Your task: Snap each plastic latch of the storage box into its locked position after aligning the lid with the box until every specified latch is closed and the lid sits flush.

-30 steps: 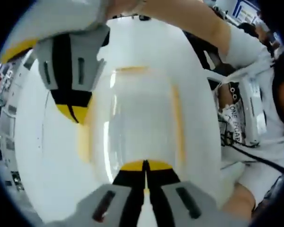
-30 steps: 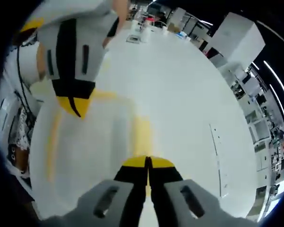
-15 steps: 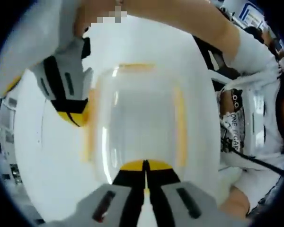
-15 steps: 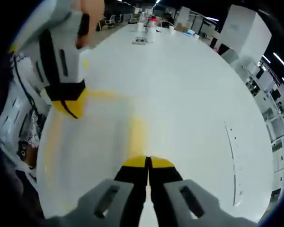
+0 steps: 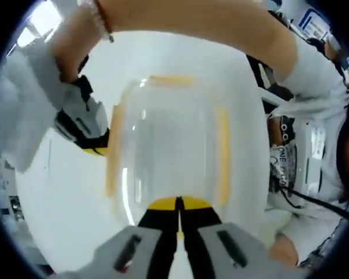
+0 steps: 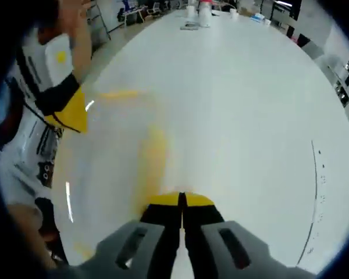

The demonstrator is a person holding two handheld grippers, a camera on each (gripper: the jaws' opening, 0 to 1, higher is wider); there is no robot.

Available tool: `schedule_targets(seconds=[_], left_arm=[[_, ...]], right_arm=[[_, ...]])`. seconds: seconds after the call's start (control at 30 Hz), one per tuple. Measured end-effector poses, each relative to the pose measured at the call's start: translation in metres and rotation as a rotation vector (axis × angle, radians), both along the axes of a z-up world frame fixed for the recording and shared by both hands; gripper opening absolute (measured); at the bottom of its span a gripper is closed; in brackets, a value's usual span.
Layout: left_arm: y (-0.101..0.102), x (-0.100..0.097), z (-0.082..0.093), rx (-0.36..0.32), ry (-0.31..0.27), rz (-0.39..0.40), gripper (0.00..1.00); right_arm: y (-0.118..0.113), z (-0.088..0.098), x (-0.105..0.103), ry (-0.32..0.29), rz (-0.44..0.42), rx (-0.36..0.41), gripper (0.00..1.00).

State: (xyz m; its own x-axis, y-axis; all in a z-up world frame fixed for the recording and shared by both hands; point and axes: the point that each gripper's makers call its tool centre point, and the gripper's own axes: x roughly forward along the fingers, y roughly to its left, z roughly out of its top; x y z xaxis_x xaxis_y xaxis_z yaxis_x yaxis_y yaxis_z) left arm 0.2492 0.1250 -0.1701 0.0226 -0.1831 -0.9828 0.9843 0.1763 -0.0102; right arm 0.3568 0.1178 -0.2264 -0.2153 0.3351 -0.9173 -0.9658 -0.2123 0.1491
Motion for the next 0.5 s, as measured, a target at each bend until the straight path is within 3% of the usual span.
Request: schedule_targets(seconds=[0.5], left_arm=[[0.000, 0.003, 0.006, 0.022, 0.036, 0.043, 0.00]], right_arm=[[-0.006, 0.004, -0.013, 0.179, 0.028, -0.046, 0.00]])
